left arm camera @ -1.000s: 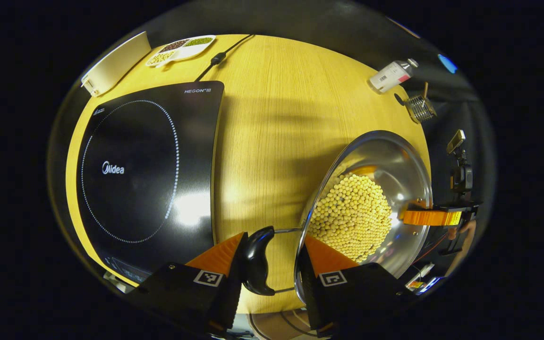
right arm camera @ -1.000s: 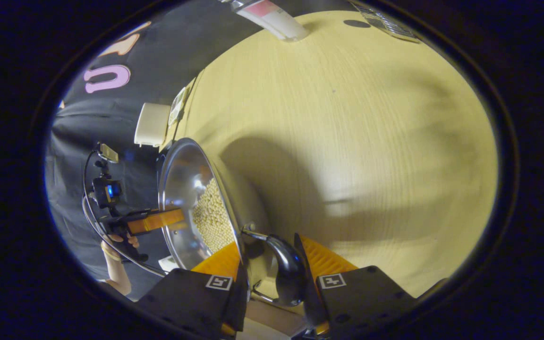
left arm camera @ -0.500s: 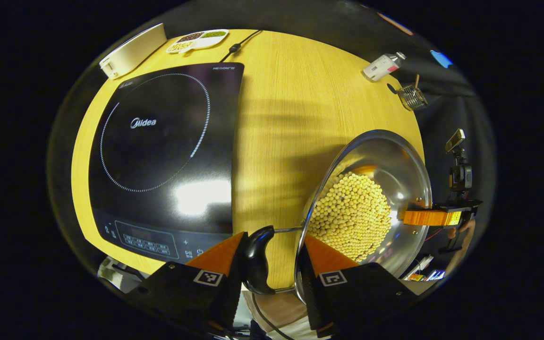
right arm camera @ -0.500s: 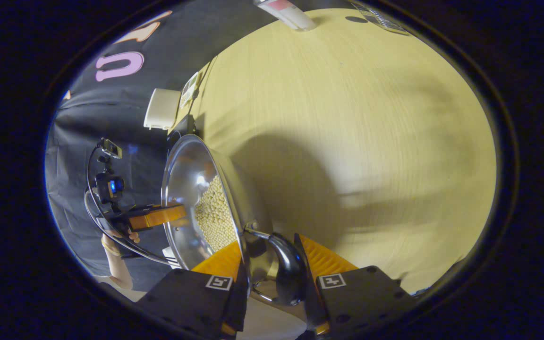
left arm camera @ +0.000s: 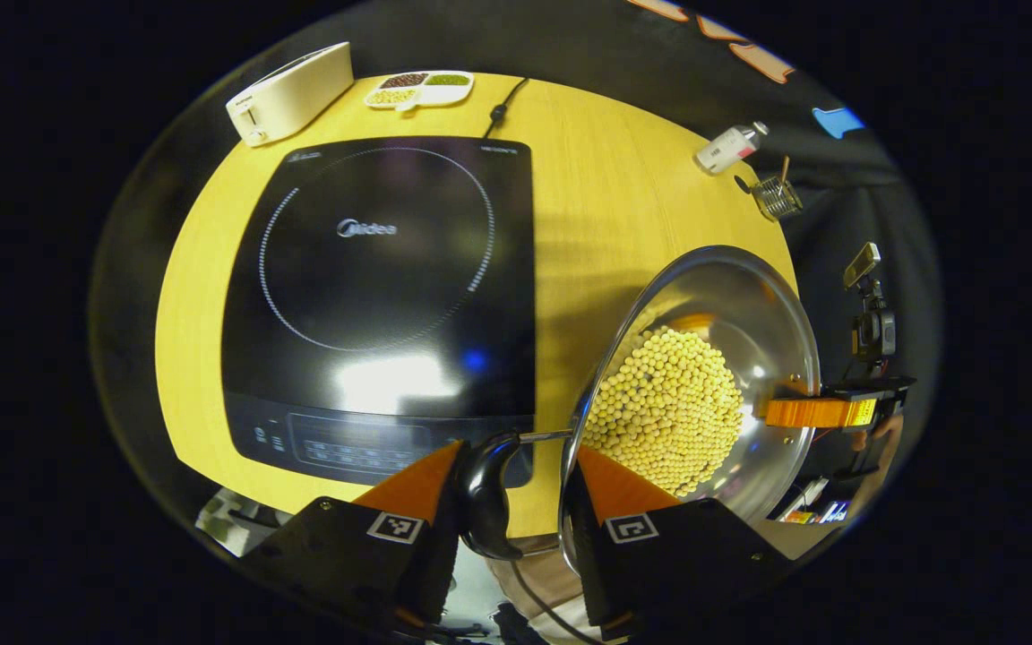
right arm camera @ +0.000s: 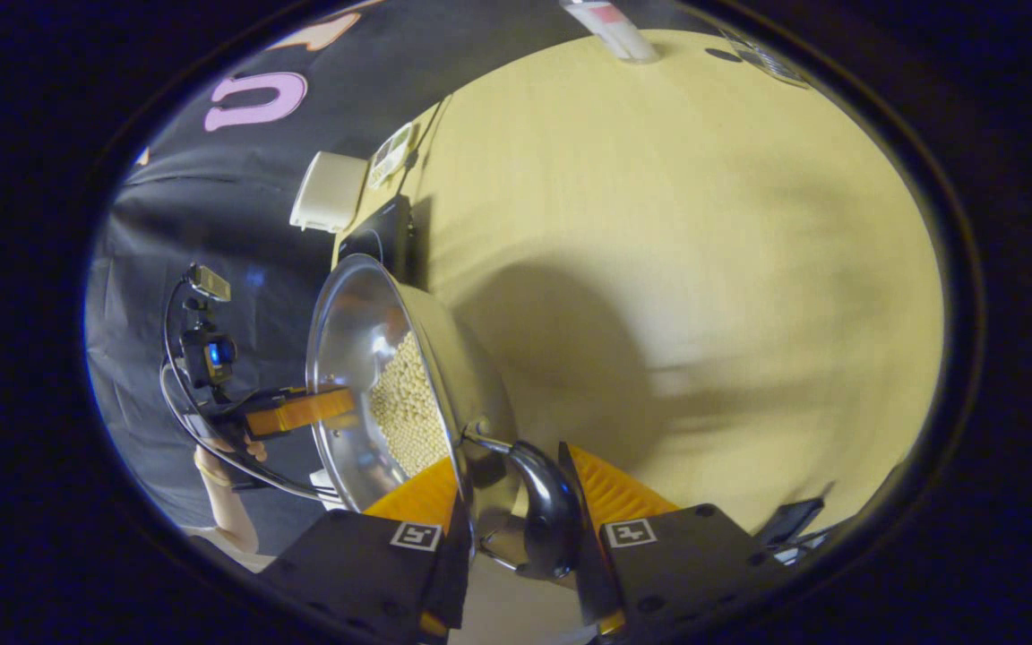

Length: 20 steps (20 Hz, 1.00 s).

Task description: First push the handle of the pot to place it horizontally, then grasp the pot with both hands and set it on the induction cooktop.

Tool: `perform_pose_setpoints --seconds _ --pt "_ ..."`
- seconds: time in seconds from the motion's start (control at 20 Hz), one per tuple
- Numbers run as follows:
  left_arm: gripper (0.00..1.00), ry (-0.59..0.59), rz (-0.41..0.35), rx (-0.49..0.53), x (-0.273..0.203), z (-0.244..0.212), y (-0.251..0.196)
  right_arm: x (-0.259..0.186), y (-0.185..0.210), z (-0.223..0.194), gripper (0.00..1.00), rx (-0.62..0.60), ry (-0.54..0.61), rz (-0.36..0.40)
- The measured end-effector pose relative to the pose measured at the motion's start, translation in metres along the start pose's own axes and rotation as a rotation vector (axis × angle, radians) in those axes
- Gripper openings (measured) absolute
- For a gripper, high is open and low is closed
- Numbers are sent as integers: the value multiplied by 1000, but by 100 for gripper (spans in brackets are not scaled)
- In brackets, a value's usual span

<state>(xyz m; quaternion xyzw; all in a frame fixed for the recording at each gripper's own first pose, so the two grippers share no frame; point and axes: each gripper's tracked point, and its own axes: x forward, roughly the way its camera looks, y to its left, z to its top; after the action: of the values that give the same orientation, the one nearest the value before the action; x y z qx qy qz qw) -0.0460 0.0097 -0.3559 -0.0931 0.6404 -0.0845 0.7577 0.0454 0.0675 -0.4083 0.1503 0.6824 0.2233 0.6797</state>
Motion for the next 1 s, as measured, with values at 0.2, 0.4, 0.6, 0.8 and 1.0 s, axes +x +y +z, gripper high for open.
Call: perform_pose_setpoints --seconds 0.2,0.4,0.6,0.8,1.0 --pt "59 -10 4 26 -18 9 50 22 49 -3 51 5 -18 0" --pt "59 -30 4 64 -32 28 98 51 99 0 51 10 -38 -1" --pt "59 -47 9 96 -35 49 151 85 138 15 51 28 -58 -11" --pt "60 -71 10 139 -31 76 188 113 166 36 45 44 -94 -35" --pt "59 -116 16 196 -24 107 211 133 183 58 45 63 -130 -56"
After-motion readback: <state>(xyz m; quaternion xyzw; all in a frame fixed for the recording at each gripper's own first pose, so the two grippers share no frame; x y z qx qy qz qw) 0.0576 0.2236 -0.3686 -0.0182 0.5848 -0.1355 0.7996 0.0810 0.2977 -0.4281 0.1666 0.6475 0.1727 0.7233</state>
